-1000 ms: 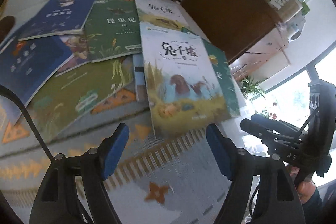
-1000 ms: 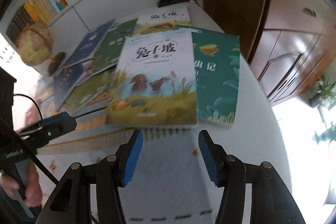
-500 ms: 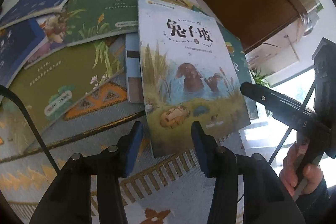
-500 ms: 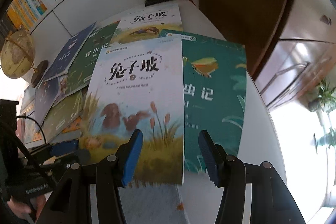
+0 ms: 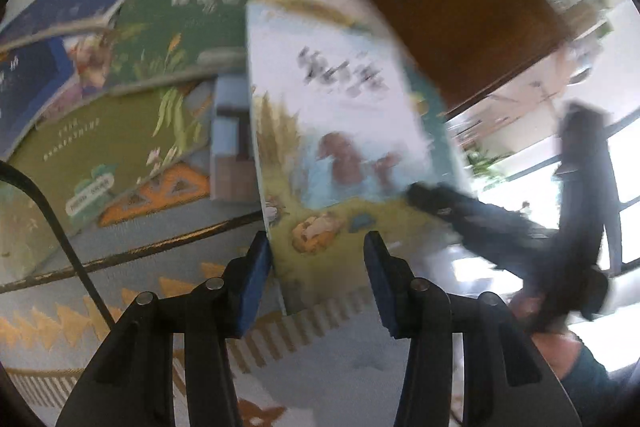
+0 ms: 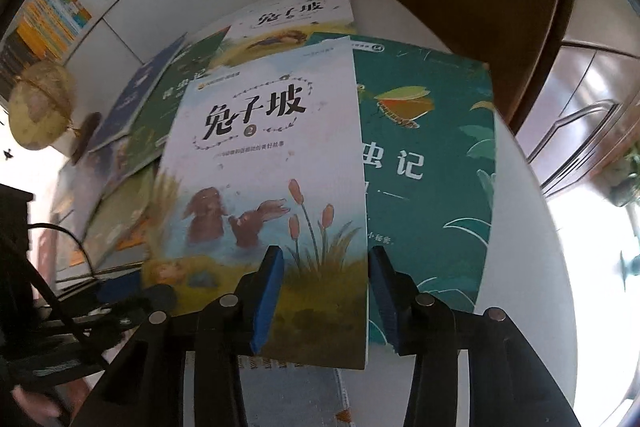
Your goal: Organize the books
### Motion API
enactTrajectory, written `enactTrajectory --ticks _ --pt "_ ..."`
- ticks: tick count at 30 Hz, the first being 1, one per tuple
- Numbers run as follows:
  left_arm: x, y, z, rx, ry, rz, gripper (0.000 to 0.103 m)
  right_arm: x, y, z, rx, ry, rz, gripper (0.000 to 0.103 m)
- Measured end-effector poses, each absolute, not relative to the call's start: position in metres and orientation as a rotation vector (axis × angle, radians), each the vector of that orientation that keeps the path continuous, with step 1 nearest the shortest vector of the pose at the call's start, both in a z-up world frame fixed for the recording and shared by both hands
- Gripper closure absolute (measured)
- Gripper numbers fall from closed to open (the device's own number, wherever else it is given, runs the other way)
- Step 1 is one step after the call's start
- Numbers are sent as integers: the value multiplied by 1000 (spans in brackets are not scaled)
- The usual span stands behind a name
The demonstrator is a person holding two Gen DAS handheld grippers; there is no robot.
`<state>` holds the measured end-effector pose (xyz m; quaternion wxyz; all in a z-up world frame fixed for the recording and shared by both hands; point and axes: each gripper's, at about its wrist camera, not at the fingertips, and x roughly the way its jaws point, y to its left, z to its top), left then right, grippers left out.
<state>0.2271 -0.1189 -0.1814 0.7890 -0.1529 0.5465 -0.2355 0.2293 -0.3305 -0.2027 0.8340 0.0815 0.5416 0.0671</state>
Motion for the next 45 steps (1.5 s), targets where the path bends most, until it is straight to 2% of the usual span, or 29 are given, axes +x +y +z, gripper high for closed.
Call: enactTrajectory --ticks 5,6,10,12,16,19,24,28,30,32,35,40,42,45 --pt "228 -111 -152 -545 1110 -677 60 229 -342 -204 261 1144 187 60" --pt "231 -114 -154 -520 1113 -661 62 229 -344 -204 284 1146 198 60" --pt "247 -129 -178 -438 1153 -573 89 229 -341 -202 317 1149 215 60" --pt "251 -132 -182 -464 1152 -556 93 229 -338 -201 308 1156 218 60" --pt "257 -110 -180 -690 1151 -634 94 229 -341 -203 393 1196 262 58" --pt "260 -97 -181 -848 1150 -699 94 230 -356 -206 551 1198 291 47" --pt "260 -87 -187 -953 1164 -711 94 230 -376 -224 860 1205 382 46" --pt "252 -83 -197 -1016 1191 -695 94 228 -374 -233 970 1193 431 46" --pt "249 -84 -196 -958 1194 -657 94 226 -372 -228 938 1173 424 47" --pt "248 -87 -190 -830 1203 -592 94 224 -366 -218 830 1153 387 65" --pt "244 -99 -181 -610 1207 -516 93 225 -356 -198 661 1125 381 79" --pt "222 -133 -155 -249 1127 -434 93 216 -308 -169 216 1084 360 80" --pt "211 -134 -147 -201 1095 -410 93 211 -295 -161 94 1057 376 80" --pt "196 -118 -138 -206 1059 -371 92 202 -293 -155 56 1045 443 80"
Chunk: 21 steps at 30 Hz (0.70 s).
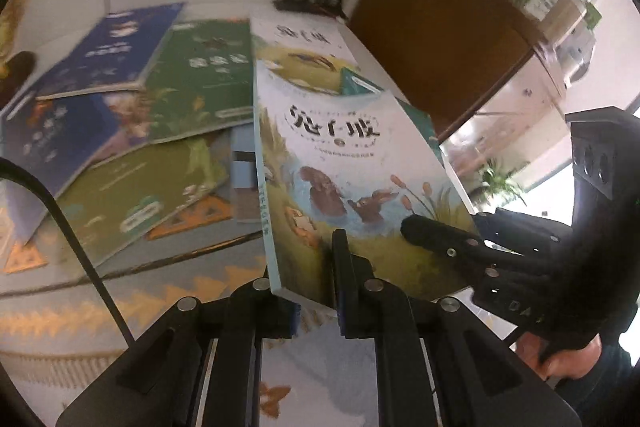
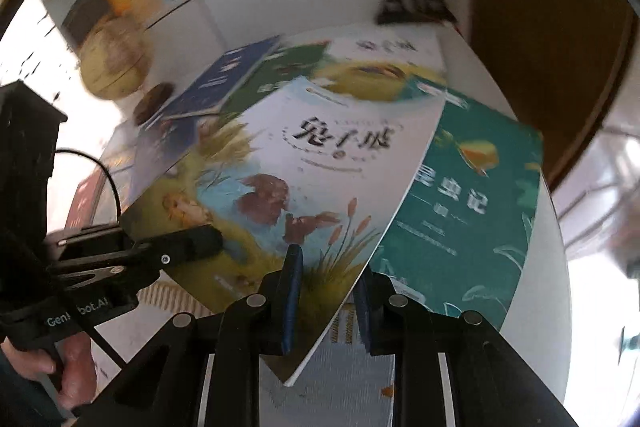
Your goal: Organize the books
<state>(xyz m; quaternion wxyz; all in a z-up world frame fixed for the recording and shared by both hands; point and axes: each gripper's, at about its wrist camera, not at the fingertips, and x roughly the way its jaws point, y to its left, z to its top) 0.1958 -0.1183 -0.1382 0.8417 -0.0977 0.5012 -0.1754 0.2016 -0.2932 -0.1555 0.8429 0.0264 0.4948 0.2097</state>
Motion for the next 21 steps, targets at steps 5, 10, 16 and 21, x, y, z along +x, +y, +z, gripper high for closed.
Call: enactTrajectory --ticks 5,10,16,21 --pt "164 -97 -120 -138 994 -236 91 181 -254 -136 -69 1001 586 80" --pt "136 -54 -101 -177 956 -151 91 165 -212 -122 -122 967 686 80" --pt "104 16 -73 -215 869 -36 91 153 -139 -95 -159 890 787 80" --pt "77 85 -59 -175 793 84 90 142 -59 -80 -179 836 878 80"
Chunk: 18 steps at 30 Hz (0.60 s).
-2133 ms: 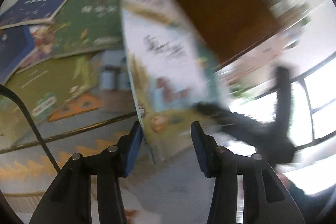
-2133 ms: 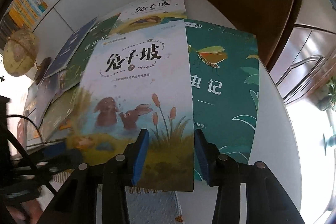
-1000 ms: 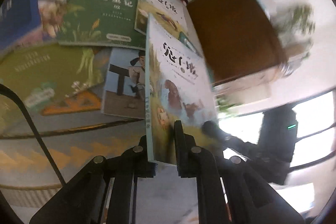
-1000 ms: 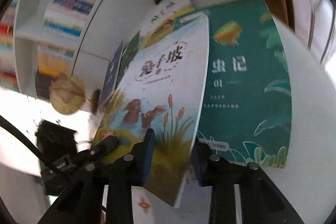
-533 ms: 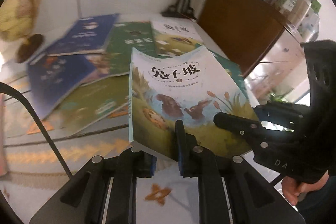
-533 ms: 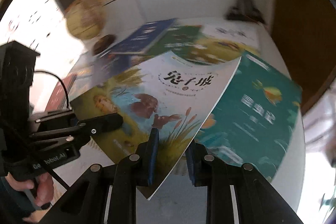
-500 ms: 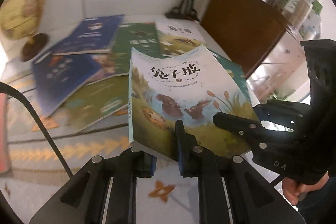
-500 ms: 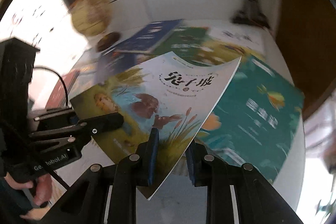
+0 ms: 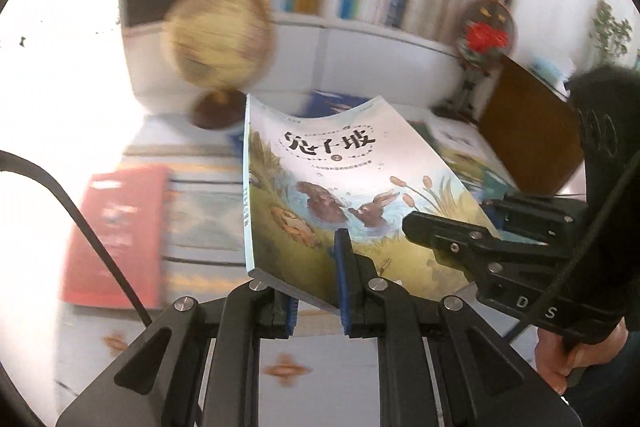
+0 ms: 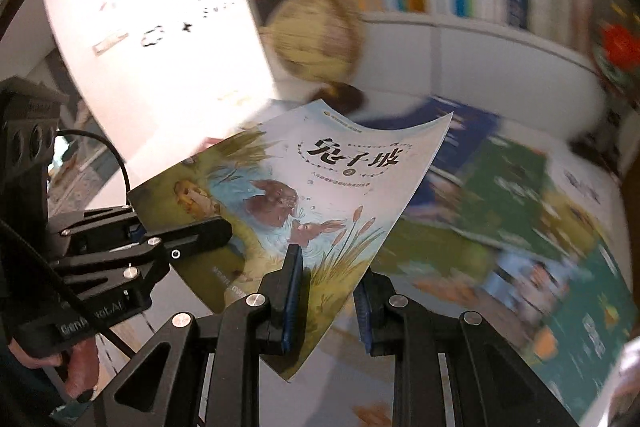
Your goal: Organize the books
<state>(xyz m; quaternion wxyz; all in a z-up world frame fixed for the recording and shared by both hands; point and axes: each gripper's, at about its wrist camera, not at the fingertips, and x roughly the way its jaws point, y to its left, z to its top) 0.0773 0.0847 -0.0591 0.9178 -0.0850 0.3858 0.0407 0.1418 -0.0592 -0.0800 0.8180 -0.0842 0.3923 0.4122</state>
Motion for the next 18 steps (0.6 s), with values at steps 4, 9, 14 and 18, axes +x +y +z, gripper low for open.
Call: enactTrajectory --ticks 4,9,14,18 --pt "60 157 -60 -195 791 143 90 132 21 -83 -195 841 923 79" --pt "46 235 -77 -262 807 193 90 125 104 -100 -193 872 961 79" --pt "43 286 -104 -293 836 219 90 130 168 -125 -190 943 976 78" --pt "45 312 -124 -310 838 232 90 132 202 -143 -218 980 966 78"
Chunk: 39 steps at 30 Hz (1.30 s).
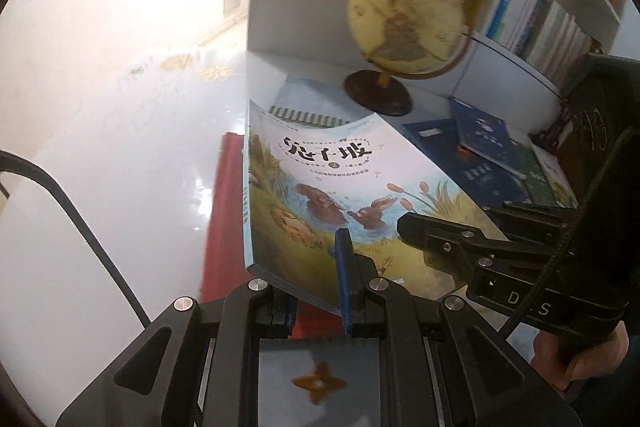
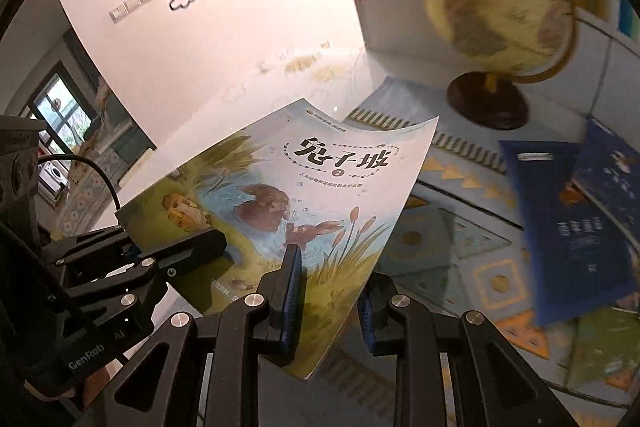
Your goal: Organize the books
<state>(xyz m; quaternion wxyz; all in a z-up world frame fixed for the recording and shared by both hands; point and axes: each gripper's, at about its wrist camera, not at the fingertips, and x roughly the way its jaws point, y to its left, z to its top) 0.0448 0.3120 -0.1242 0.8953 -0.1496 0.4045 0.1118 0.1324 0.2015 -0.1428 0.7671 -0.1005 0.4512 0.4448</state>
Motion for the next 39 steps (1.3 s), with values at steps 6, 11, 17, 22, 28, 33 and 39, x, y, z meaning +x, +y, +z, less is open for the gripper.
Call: enactTrajectory --ticks 6,11,17,22,28,33,39 --pt "49 328 -145 -327 864 228 89 141 222 -162 -207 1035 936 78" --pt "51 337 -154 -343 914 203 81 147 224 -174 -161 1084 928 78" --pt "50 346 -172 -407 983 201 73 150 225 -189 -140 1131 919 78" --pt "40 360 -184 -488 1033 233 70 146 226 -199 -141 1171 915 78" --pt "22 367 -192 -508 1053 304 67 146 223 -206 -138 1197 905 76" --pt "0 364 -191 -520 1047 344 67 141 219 -210 -168 1225 929 70" --pt "-14 337 -175 -491 1027 334 67 130 182 -202 -216 1228 884 69"
